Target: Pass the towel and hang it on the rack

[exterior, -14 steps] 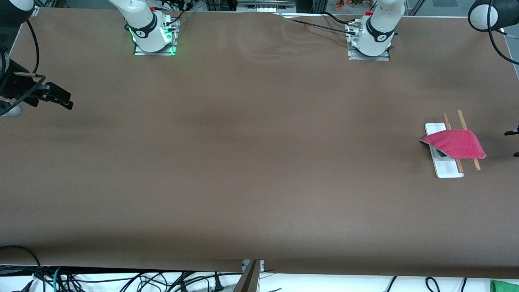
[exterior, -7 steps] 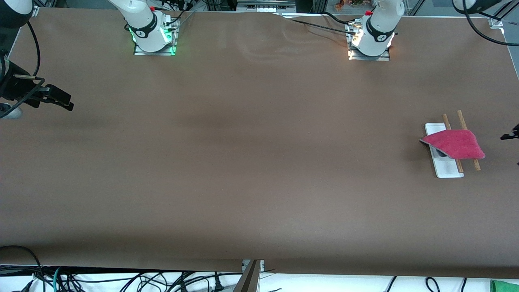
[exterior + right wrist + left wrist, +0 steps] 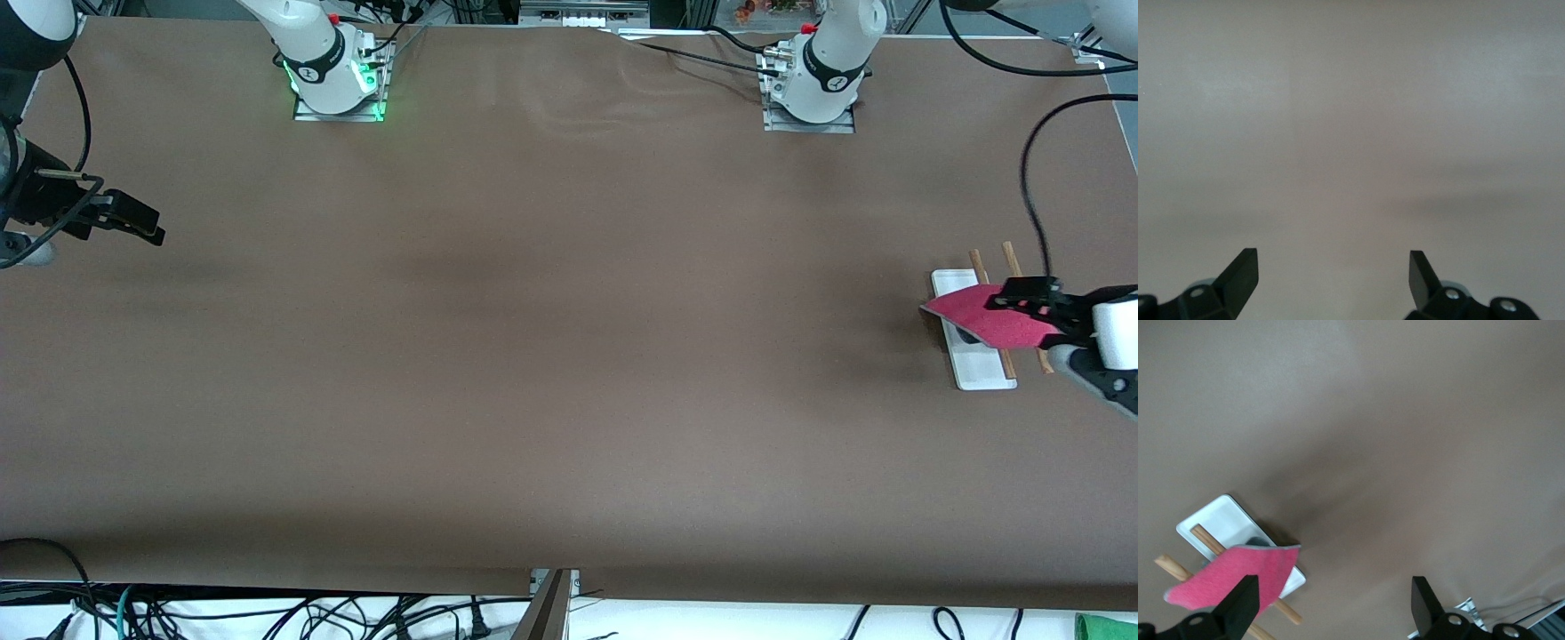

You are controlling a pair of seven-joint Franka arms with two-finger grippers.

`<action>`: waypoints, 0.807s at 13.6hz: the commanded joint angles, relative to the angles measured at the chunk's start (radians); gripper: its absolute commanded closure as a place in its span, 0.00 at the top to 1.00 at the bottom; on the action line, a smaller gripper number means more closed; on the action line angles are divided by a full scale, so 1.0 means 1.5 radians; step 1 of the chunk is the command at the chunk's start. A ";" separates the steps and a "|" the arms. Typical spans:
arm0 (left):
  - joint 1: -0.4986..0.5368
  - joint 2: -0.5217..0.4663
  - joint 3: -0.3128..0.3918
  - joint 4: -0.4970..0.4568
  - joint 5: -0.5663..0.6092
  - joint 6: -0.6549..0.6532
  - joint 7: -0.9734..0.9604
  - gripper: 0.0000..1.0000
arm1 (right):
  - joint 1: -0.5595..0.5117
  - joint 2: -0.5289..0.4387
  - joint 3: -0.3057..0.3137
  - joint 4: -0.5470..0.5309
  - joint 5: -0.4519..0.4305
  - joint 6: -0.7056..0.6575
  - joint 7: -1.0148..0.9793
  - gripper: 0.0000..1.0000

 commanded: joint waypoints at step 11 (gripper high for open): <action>-0.062 -0.406 -0.017 -0.590 0.049 0.470 -0.302 1.00 | -0.005 -0.001 -0.001 0.004 0.011 -0.002 -0.016 1.00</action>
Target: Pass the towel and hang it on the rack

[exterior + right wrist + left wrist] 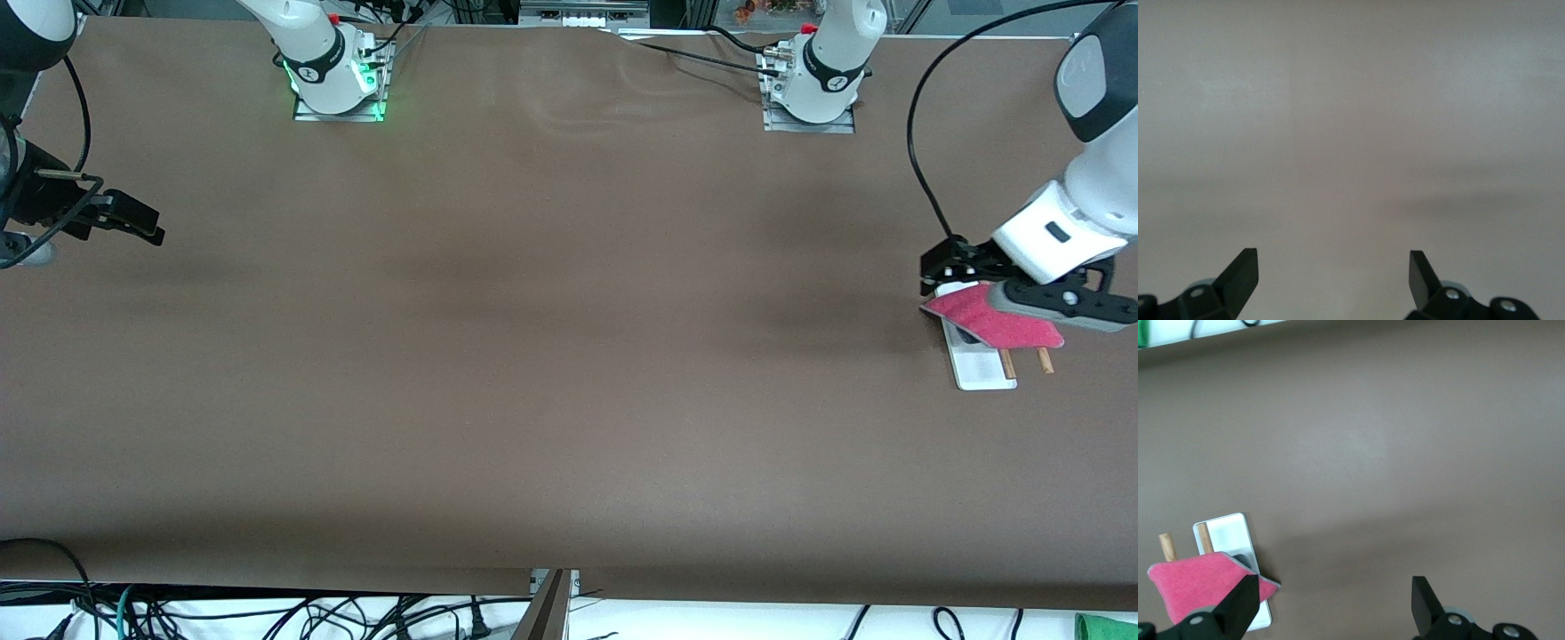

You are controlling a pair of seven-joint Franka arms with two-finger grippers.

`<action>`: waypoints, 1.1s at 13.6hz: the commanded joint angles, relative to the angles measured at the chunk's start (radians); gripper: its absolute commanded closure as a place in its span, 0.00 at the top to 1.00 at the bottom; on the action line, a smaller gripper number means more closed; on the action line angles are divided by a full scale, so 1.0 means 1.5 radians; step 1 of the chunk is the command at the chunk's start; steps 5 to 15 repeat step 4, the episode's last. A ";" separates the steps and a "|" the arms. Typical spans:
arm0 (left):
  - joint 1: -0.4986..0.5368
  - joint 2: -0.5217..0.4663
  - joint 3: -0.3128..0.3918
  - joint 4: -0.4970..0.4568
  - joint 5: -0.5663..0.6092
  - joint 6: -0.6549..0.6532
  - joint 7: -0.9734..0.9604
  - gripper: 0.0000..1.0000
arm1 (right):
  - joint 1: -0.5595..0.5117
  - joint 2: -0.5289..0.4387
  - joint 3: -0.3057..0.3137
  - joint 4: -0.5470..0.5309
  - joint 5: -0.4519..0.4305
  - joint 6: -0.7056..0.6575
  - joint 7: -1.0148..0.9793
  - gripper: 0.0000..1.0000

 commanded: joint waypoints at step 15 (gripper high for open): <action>0.017 -0.068 -0.007 -0.077 0.000 0.038 -0.036 1.00 | -0.006 -0.001 0.000 0.004 0.011 -0.002 -0.014 1.00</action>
